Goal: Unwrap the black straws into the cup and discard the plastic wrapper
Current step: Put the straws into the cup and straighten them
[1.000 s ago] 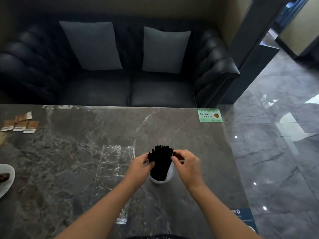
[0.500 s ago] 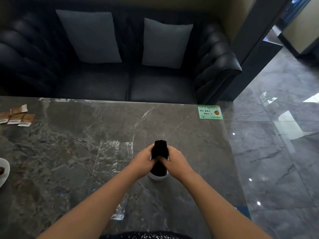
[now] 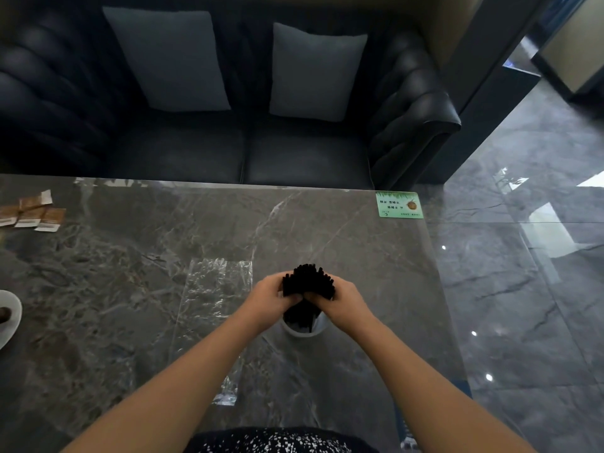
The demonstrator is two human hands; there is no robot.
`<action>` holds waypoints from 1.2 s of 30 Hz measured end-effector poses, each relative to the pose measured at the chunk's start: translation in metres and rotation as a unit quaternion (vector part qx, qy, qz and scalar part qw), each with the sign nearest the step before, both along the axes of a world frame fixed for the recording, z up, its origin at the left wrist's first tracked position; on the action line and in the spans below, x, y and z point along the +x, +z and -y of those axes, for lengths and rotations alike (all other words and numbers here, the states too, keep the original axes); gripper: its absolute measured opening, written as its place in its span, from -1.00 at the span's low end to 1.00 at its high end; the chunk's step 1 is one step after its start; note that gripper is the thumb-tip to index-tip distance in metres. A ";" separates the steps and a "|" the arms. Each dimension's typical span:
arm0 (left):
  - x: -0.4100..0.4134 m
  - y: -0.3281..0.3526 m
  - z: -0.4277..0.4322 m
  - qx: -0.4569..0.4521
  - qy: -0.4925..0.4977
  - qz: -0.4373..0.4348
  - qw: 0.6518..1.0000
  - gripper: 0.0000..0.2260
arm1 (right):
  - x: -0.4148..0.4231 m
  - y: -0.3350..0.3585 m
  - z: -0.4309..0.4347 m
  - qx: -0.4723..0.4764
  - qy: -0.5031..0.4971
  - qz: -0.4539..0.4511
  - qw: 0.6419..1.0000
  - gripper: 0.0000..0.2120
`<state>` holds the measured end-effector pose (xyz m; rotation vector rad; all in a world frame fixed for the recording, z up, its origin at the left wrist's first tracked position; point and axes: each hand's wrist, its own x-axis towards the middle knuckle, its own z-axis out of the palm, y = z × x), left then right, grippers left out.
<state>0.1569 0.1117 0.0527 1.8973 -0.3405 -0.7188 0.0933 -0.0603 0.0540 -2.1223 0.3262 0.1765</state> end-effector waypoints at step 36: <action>-0.004 -0.004 0.008 -0.097 0.084 -0.079 0.989 -0.81 | -0.012 -0.004 -0.005 0.002 -0.072 0.009 0.997 -0.91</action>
